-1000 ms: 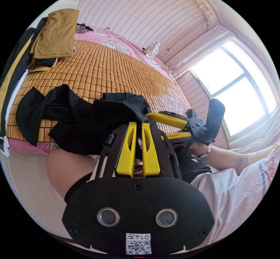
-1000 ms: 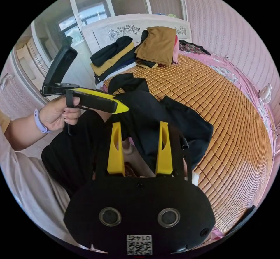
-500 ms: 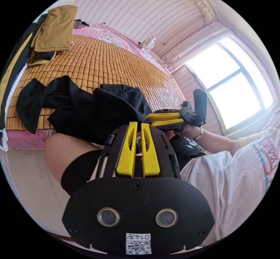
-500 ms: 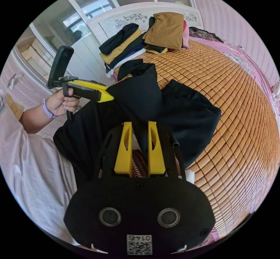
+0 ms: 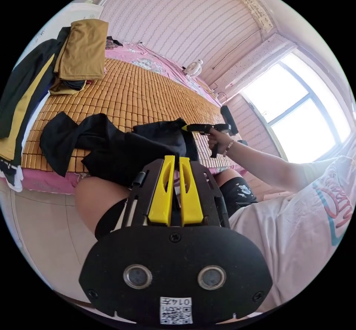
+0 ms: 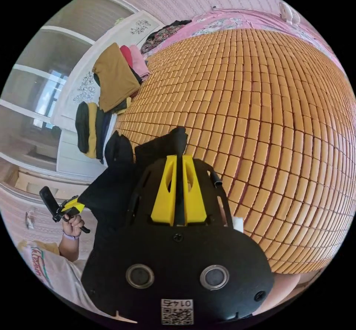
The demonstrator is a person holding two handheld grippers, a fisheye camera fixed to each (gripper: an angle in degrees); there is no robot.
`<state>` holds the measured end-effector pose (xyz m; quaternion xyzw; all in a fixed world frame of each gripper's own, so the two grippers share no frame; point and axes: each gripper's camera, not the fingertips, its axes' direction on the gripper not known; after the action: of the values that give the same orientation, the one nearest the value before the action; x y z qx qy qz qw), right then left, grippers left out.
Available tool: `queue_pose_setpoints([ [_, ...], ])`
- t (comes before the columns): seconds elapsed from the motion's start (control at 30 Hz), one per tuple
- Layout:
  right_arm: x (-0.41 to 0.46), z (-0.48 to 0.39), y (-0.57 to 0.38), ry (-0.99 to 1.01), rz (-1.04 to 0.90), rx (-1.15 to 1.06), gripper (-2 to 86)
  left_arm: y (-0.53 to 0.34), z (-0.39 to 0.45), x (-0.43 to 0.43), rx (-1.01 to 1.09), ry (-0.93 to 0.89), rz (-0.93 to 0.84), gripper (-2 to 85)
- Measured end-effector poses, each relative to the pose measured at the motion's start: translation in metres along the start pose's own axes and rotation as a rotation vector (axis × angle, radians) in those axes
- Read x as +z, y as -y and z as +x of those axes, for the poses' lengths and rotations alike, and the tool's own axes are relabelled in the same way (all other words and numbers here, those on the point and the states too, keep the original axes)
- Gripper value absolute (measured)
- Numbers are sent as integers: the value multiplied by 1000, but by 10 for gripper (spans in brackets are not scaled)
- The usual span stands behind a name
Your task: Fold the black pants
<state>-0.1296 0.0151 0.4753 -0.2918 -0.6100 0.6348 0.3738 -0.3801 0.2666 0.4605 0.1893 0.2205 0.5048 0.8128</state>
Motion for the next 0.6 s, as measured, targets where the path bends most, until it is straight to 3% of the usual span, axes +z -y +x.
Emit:
queue_pose_setpoints([
  [0.13, -115, -58, 58, 140, 251, -150, 16, 34, 30, -17, 140, -17, 106, -7],
  [0.3, -331, -182, 96, 205, 660, -485, 13, 96, 87, -40, 370, -27, 326, -8],
  [0.4, -430, -248, 100, 109, 836, -586, 12, 150, 125, -60, 481, -40, 463, -8],
  [0.5, -526, -300, 102, 104, 1046, -552, 12, 218, 170, -89, 548, -9, 598, -8],
  [0.6, -600, -341, 90, 170, 1161, -589, 13, 264, 217, -124, 625, -117, 682, -7],
])
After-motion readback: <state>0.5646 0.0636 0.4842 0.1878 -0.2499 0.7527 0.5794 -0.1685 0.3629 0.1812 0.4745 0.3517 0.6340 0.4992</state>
